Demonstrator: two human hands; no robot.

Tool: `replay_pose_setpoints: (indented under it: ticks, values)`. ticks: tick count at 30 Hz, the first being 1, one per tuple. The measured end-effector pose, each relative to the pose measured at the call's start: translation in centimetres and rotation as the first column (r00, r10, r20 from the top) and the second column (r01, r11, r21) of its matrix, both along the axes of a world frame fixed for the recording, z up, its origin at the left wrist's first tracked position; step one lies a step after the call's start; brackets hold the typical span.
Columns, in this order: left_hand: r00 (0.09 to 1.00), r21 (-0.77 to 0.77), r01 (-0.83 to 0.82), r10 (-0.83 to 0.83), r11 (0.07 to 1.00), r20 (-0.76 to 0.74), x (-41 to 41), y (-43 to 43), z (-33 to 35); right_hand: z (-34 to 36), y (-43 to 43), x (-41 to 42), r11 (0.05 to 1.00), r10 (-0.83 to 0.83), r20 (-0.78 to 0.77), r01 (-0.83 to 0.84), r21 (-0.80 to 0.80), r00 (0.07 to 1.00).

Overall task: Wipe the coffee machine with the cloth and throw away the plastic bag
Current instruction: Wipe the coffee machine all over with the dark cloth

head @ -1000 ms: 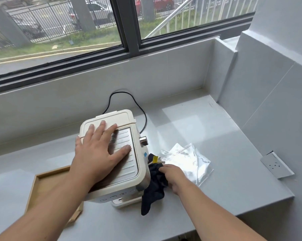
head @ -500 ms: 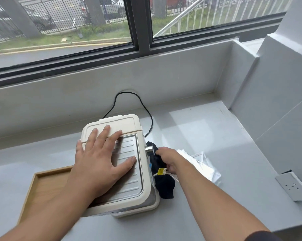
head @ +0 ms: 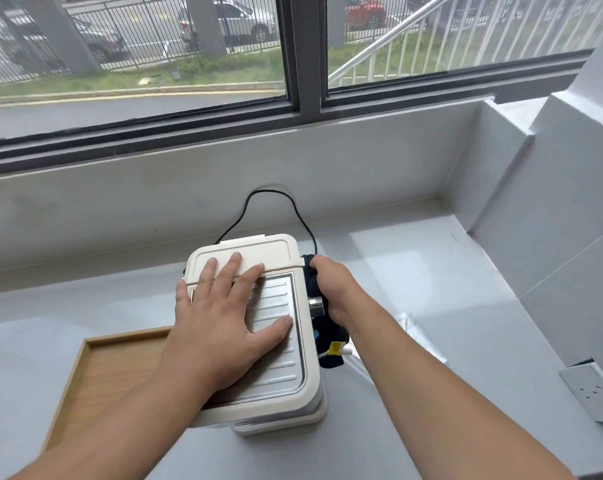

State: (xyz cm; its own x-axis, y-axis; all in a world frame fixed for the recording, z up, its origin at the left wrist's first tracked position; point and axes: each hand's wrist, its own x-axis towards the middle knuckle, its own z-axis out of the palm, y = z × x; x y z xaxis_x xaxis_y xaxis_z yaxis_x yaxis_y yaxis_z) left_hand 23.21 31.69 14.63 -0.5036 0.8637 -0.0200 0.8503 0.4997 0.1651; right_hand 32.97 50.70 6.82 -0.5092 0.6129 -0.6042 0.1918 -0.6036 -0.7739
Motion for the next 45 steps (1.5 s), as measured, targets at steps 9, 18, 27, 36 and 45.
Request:
replay_pose_setpoints:
  ticks: [9,18,27,36,45]
  values:
    - [1.0,0.007,-0.008,0.007,1.0,0.021,0.0,-0.1,0.0,6.7,-1.2,-0.2,0.917,-0.017,-0.032,0.028,0.399,0.999]
    - [0.982,0.185,-0.057,0.022,0.981,0.186,-0.2,-0.4,0.8,10.7,-4.7,-4.5,0.052,0.09,0.574,-0.58,0.813,0.814]
    - [0.737,0.539,-0.481,-0.014,0.691,0.675,-1.5,-1.8,1.9,11.1,-9.4,-4.0,-0.059,0.297,0.587,-0.599,0.798,0.753]
    - [0.608,0.465,-0.448,-0.121,0.764,0.785,-2.7,-2.4,1.2,12.3,-14.7,-1.4,0.118,0.443,0.456,-0.555,0.823,0.772]
    - [0.749,0.355,-0.084,-0.176,0.931,0.639,-4.8,-3.4,3.2,12.8,-17.1,-0.1,0.075,0.377,0.544,-0.611,0.788,0.749]
